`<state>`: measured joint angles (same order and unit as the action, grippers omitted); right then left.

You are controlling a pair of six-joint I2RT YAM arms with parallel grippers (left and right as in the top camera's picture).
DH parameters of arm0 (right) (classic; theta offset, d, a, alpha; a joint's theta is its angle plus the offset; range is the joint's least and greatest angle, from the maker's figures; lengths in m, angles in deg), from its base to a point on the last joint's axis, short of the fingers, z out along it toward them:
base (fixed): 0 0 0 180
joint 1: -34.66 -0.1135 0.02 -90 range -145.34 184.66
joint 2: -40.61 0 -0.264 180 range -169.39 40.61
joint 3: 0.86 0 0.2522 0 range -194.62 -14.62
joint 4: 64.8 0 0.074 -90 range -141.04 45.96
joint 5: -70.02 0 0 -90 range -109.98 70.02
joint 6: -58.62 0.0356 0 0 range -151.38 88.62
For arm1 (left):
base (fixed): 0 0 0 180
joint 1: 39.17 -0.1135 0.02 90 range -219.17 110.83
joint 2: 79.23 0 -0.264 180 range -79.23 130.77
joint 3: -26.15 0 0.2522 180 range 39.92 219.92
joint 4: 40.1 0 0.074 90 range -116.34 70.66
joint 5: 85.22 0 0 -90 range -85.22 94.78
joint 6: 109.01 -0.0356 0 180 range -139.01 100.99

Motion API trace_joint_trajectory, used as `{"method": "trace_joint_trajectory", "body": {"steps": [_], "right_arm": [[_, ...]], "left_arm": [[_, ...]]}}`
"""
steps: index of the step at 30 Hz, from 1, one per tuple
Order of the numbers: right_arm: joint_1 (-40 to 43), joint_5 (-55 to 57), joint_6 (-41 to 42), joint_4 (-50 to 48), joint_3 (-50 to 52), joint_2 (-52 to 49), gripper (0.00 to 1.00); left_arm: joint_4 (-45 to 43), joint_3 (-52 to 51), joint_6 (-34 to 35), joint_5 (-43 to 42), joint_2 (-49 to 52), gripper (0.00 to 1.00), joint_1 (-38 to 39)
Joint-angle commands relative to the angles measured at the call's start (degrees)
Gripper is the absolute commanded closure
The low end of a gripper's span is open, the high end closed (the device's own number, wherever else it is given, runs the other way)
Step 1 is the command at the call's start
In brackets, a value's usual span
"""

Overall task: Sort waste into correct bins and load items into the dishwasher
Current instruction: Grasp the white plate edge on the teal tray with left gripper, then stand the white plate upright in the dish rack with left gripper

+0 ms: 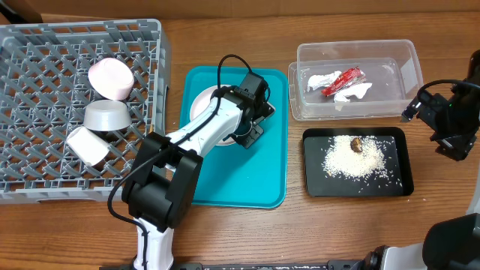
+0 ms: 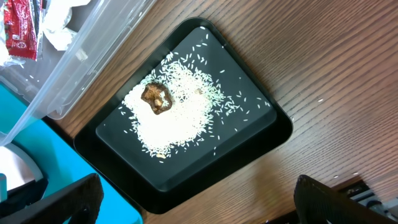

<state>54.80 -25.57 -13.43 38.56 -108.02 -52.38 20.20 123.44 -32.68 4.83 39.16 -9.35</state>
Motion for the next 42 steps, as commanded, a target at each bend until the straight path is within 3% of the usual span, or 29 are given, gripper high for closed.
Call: {"method": "trace_joint_trajectory", "body": {"steps": [1,13,18,23,28,36,41,42], "right_arm": [[-0.2,-0.2,-0.3,-0.1,-0.5,0.6,0.0],[-0.2,-0.2,-0.3,0.3,-0.5,0.6,0.0],[-0.2,-0.1,-0.3,0.3,-0.5,0.6,0.0],[-0.2,-0.1,-0.3,0.3,-0.5,0.6,0.0],[-0.2,-0.1,-0.3,0.3,-0.5,0.6,0.0],[-0.2,-0.1,-0.3,0.3,-0.5,0.6,0.0],[-0.2,-0.1,-0.3,0.4,-0.5,0.6,0.0],[-0.2,-0.1,-0.3,0.4,-0.5,0.6,0.0]], "left_arm": [[2.4,1.0,4.6,1.2,-1.3,0.96,-0.1],[7.2,11.2,9.6,1.2,-20.6,0.96,-6.5],[7.3,11.1,9.9,-10.6,-24.8,0.96,-15.6],[7.2,11.1,9.7,-30.1,-24.6,0.96,-27.1],[7.5,11.1,9.4,-41.6,-23.4,0.96,-34.9],[9.4,11.1,7.4,-52.4,-15.6,0.96,-42.6],[9.4,11.1,7.4,-51.9,-11.5,0.96,-45.0],[9.4,11.1,7.4,-52.0,-11.5,0.86,-45.3]]}}
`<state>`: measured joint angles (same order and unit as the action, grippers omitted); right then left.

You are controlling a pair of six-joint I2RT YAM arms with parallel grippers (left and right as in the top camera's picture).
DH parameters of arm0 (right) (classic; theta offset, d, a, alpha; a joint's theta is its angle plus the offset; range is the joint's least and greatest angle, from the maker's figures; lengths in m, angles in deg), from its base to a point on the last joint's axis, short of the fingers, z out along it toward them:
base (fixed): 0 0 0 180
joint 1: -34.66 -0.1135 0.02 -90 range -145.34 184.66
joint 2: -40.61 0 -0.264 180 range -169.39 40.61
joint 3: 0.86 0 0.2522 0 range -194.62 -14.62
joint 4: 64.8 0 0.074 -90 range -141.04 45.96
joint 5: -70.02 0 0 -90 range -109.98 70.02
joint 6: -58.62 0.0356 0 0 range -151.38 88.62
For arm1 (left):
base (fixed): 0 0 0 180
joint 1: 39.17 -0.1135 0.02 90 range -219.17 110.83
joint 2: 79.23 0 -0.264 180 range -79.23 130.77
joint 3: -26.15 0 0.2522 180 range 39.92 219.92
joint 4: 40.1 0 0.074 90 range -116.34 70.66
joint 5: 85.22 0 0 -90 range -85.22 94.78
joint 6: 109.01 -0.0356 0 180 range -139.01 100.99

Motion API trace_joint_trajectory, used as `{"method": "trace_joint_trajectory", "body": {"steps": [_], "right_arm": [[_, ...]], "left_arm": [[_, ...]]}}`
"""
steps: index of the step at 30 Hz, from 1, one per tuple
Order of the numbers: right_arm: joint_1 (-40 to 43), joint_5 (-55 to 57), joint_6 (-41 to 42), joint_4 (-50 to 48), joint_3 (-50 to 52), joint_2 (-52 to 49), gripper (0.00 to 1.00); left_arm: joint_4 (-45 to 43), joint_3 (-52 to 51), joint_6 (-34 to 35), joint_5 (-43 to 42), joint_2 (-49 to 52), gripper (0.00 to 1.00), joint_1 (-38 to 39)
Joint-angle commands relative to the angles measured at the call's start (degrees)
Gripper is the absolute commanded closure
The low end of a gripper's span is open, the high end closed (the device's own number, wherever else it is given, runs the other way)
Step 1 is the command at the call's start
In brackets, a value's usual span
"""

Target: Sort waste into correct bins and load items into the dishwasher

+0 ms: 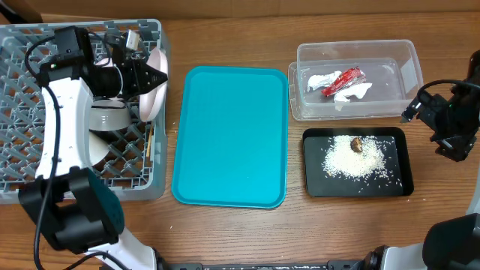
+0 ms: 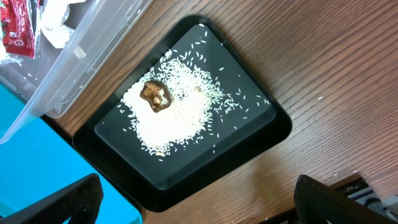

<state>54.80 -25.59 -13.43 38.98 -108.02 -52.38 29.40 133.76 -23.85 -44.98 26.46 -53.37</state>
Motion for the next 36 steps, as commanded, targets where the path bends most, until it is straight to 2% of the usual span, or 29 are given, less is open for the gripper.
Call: {"method": "trace_joint_trajectory", "body": {"steps": [1,2,3,5,7,8,11,13,16,22,24,28,33,36], "right_arm": [[-0.2,-0.1,-0.3,0.0,-0.5,0.6,0.0],[-0.2,-0.1,-0.3,0.0,-0.5,0.6,0.0],[-0.2,-0.1,-0.3,0.0,-0.5,0.6,0.0],[-0.2,-0.1,-0.3,0.0,-0.5,0.6,0.0],[-0.2,-0.1,-0.3,-0.1,-0.5,0.6,0.0],[-0.2,-0.1,-0.3,-0.1,-0.5,0.6,0.0],[-0.2,-1.4,-0.6,-0.1,-0.5,0.6,0.0],[-0.6,-6.8,-5.5,-1.1,-0.5,0.6,0.0],[-2.2,-9.6,-7.2,-3.0,-0.5,0.6,0.0],[-14.9,-9.5,-10.6,-14.8,-0.5,0.6,0.0],[-19.9,-7.2,-11.0,-19.7,-0.5,0.6,0.0],[-26.3,-1.8,-12.3,-22.2,-0.5,0.4,0.0],[-27.5,-1.8,-11.6,-19.2,-0.5,0.4,0.0],[-27.5,-1.7,-11.3,-18.2,0.1,2.1,0.0]], "left_arm": [[0.1,0.8,-1.4,-2.2,1.2,0.63,-1.7],[-0.2,0.8,-1.4,-2.4,1.1,0.55,-2.2],[-0.2,0.9,-1.4,-2.4,1.0,0.51,-2.4],[-0.2,0.9,-0.9,-2.4,0.5,0.35,-3.3],[-0.1,0.9,-0.9,-2.1,-1.0,0.1,-4.2],[-0.1,0.9,-0.9,-1.5,-2.1,0.0,-4.4],[0.6,0.9,-0.9,3.2,-6.2,0.0,-4.5],[2.1,0.9,0.0,9.9,-10.4,0.0,-3.7],[4.3,0.9,2.3,17.2,-14.6,0.0,-2.1],[13.4,0.9,7.9,40.0,-19.5,0.0,6.4],[17.5,0.9,7.9,43.1,-19.3,0.0,8.2],[24.6,0.9,10.2,44.4,-19.2,0.0,8.0],[28.6,0.8,10.2,44.4,-19.5,0.0,7.8],[27.6,-0.9,8.5,44.4,-23.2,0.0,7.8]]}}
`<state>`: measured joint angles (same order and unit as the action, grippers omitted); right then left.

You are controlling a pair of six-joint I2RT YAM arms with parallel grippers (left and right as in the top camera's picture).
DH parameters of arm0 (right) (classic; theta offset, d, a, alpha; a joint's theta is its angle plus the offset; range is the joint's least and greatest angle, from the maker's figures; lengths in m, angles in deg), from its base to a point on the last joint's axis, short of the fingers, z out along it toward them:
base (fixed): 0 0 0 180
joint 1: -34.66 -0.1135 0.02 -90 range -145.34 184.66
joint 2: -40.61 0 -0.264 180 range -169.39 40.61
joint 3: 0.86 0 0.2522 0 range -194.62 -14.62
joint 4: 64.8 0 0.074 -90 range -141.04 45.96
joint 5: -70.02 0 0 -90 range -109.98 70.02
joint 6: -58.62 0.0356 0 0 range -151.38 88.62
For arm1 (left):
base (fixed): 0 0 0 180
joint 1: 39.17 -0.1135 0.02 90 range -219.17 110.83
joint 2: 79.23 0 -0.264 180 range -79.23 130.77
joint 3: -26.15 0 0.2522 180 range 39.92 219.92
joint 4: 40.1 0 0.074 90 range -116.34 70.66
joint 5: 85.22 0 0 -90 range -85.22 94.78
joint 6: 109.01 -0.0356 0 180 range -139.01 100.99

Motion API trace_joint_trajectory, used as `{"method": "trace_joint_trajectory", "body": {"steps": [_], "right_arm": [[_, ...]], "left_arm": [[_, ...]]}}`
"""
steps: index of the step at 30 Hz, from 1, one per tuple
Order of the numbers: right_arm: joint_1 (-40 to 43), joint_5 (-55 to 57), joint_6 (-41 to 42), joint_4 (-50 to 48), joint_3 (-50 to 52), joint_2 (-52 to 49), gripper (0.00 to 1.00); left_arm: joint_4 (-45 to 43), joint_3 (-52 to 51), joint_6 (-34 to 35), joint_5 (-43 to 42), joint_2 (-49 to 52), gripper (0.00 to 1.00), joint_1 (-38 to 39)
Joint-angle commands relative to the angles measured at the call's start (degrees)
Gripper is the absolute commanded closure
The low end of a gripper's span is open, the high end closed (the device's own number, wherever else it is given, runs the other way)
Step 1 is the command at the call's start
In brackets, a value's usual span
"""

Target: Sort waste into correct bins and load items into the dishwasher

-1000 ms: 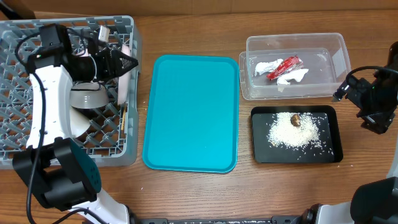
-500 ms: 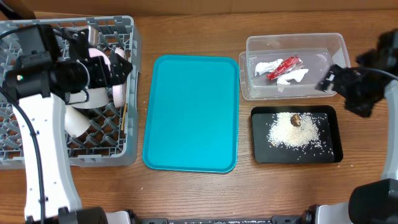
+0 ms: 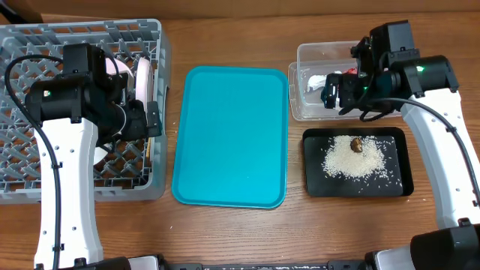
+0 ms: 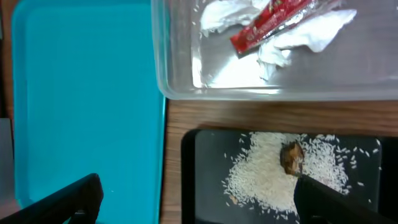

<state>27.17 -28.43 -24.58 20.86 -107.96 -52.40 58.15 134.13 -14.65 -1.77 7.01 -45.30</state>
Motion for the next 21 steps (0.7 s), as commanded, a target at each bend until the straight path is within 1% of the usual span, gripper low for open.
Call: {"method": "trace_joint_trajectory", "body": {"steps": [1,6,9,10,12,15,21], "right_arm": [[0.1,1.1,-0.2,-0.2,0.3,2.6,0.0],[0.1,2.4,-0.2,-6.1,8.7,14.3,0.0],[0.1,3.3,-0.2,-11.6,17.2,24.5,0.0],[0.1,5.7,-0.2,-13.9,21.5,30.7,0.0],[0.1,8.5,-0.2,-15.1,25.0,36.6,0.0],[0.1,9.3,-0.2,-14.1,27.1,44.2,0.0],[0.1,9.3,-0.2,-12.9,27.1,46.5,0.0]], "left_arm": [[-2.0,-2.1,-0.8,1.0,-5.1,0.0,-0.2],[-10.5,-13.4,-3.4,-0.7,-20.7,0.0,-0.2],[-16.0,-21.3,-6.8,-2.2,-31.6,0.0,-0.2],[-18.1,-24.7,-6.9,-2.8,-37.0,0.0,-0.2],[-19.5,-27.7,-6.2,-2.5,-42.9,0.0,-0.2],[-20.0,-29.2,-6.3,-2.5,-50.1,0.0,-0.2],[-17.0,-29.2,-6.3,-2.4,-51.7,0.0,-0.2]]}}
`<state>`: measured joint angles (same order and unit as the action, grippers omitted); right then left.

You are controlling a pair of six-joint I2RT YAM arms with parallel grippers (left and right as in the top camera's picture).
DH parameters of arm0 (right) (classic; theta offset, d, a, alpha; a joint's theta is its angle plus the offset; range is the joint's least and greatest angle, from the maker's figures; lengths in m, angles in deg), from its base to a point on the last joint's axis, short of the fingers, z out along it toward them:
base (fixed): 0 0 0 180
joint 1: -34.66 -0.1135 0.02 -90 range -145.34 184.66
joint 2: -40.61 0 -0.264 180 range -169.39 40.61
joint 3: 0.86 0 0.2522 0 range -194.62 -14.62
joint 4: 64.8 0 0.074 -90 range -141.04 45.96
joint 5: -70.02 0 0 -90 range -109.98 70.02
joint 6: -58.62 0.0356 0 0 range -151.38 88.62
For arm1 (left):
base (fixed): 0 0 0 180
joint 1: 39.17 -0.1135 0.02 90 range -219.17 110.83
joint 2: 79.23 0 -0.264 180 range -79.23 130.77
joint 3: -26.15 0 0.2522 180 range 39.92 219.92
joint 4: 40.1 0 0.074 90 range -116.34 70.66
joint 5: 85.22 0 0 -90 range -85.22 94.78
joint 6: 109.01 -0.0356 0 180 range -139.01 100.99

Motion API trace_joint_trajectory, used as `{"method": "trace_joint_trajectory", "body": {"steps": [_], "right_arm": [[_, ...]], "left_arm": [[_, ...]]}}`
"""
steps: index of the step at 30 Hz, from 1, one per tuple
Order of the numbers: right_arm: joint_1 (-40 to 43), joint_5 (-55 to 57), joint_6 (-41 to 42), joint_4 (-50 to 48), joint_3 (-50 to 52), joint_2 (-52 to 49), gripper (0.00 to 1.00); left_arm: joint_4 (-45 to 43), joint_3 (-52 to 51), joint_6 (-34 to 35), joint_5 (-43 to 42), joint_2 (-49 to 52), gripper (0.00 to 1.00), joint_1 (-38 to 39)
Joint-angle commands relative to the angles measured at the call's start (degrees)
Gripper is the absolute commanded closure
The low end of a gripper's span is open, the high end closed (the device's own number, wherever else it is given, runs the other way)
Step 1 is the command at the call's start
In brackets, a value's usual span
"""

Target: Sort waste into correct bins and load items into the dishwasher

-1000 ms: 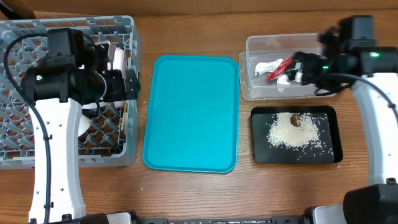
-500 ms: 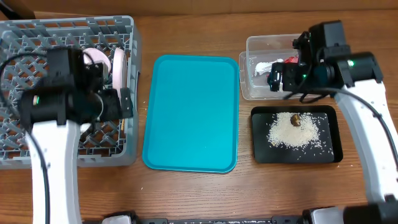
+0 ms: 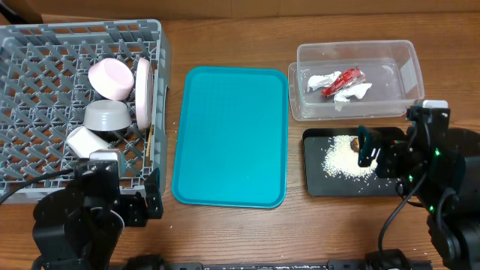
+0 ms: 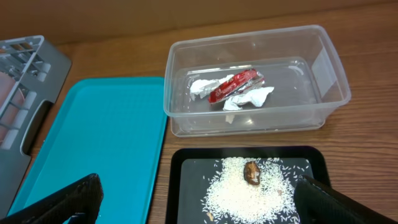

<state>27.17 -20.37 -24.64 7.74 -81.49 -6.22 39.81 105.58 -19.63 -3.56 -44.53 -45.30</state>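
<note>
The grey dish rack (image 3: 45, 176) holds a pink plate (image 3: 142, 94) on edge, a pink cup (image 3: 111, 78), a grey bowl (image 3: 105, 115) and a white cup (image 3: 85, 144). A clear bin (image 4: 314, 93) contains a red wrapper (image 4: 235, 84) and crumpled white paper (image 4: 249, 98). In the black tray (image 4: 186, 168) lie rice (image 4: 239, 190) and a brown scrap (image 4: 251, 172). My right gripper (image 4: 197, 190) hovers open at the black tray's near side, holding nothing. My left gripper (image 3: 152, 201) sits by the rack's near right corner; its jaws are not readable.
An empty teal tray (image 3: 231, 135) lies between the rack and the two bins. The left arm's body (image 3: 82, 225) fills the near left, and the right arm's body (image 3: 435, 172) the near right. The rest is bare wooden tabletop.
The left arm has left the rack's right side and is now at the near left edge. The right arm has moved from over the clear bin to the near right. The plate stays in the rack.
First my left gripper was at a plate on the teal tray, with the right arm parked far right. Then the plate was held at the rack's right side. Later it stood on edge in the rack while the right arm was over the bin. Now both arms are at the near edge.
</note>
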Motion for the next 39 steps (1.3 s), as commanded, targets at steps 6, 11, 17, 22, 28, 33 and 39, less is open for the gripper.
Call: {"method": "trace_joint_trajectory", "body": {"steps": [6,11,17,22,28,33,39], "right_arm": [[0.1,1.2,-0.2,0.5,0.6,-1.0,0.0],[0.1,1.2,-0.2,0.5,0.6,-2.5,0.0],[0.3,1.7,-0.2,0.5,1.7,0.3,0.0],[2.4,1.6,-0.6,-14.9,13.3,11.9,0.0],[4.1,-0.5,-0.6,-37.4,37.7,31.7,0.0],[5.1,-2.7,-0.6,-55.7,54.5,44.4,0.0],[5.8,-2.7,-0.9,-66.6,63.5,46.7,0.0]], "left_arm": [[5.7,-0.7,-1.3,-0.7,-0.1,0.0,-0.2],[7.1,-0.7,-1.3,-0.7,-0.1,0.0,-0.2],[7.1,-0.7,-1.3,-0.7,-0.1,0.0,-0.2],[7.1,-0.7,-1.3,-0.7,-0.1,0.0,-0.2],[7.1,-0.7,-1.3,-0.7,-0.1,0.0,-0.2],[7.1,-0.7,-1.3,-0.7,-0.1,0.0,-0.2],[7.1,-0.7,-1.3,-0.7,-0.1,0.0,-0.2]]}}
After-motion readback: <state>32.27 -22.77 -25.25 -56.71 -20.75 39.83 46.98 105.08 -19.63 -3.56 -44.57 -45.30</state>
